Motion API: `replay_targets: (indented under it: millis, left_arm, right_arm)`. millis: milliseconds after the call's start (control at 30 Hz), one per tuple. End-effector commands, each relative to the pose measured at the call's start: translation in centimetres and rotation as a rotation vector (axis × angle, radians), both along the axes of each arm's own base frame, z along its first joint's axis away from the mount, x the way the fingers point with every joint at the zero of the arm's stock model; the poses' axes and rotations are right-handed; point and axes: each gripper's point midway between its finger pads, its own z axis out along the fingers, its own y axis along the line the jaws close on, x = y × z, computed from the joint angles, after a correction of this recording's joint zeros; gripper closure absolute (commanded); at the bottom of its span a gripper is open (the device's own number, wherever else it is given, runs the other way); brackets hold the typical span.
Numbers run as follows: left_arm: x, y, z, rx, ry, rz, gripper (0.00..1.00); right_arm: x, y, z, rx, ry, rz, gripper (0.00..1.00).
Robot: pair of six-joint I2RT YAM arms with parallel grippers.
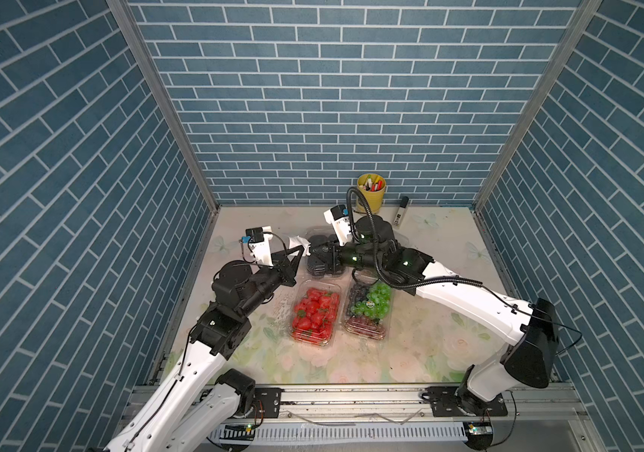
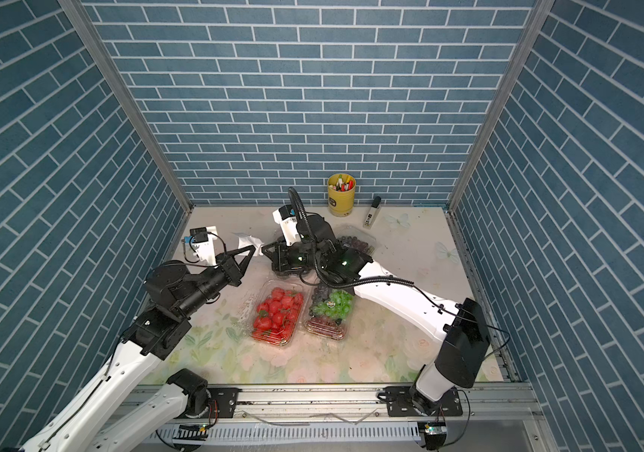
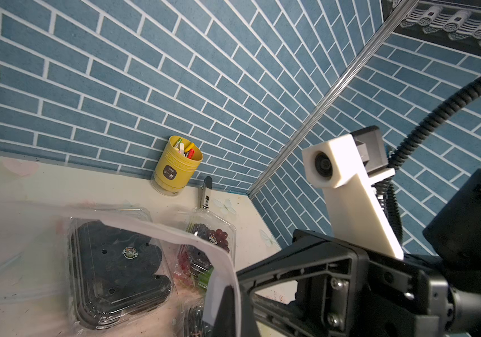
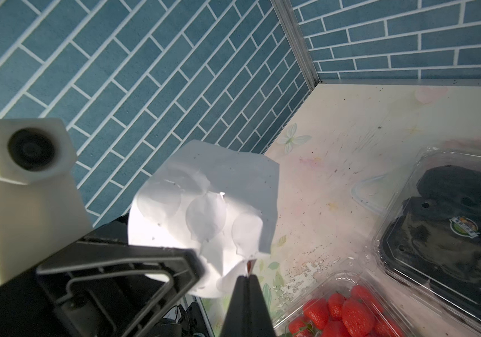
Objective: Label fruit boxes
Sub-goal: Tear off the label from the label sticker, then stick the label on the fruit box.
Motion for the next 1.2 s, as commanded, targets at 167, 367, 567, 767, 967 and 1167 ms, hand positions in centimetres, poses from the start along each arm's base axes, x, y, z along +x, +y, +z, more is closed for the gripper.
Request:
replay_targets:
  millis: [167,367,567,767,967,1167]
  left_arm:
    - [-0.6,1.2,2.5,0.018,-0.055,0.052,1.0]
    - [0.0,2.0,1.7,0.06,-0.033,0.107,1.0]
    - [0.6,4.1,0.3,0.124,0.025,0.226,1.0]
    - [0.6,6.6,-1.2,0.175,0.095,0.353,1.0]
    - [-0.2,8.1,-1.7,0.191,0.1,0.414,1.0]
    - [-0.6,8.4,-1.7,0.195,0.098,0.419,1.0]
  right_arm:
    - [0.7,-1.7,-0.8,-0.048,-0.029,-0.07,1.0]
    - [1.0,-3.6,-1.9,-0.082,-0.033,-0.109,1.0]
    - [0.8,-4.6,-5.3,-0.256,-0.046,-0.09,1.0]
    - [0.0,-3.9,-10.9,-0.494,-0.027,-0.028,1.0]
    - [-1.0,-2.6,-14.7,-0.623,-0.014,0.018,1.0]
    - [-1.8,-1.9,-16.9,-0.696,-0.002,0.046,1.0]
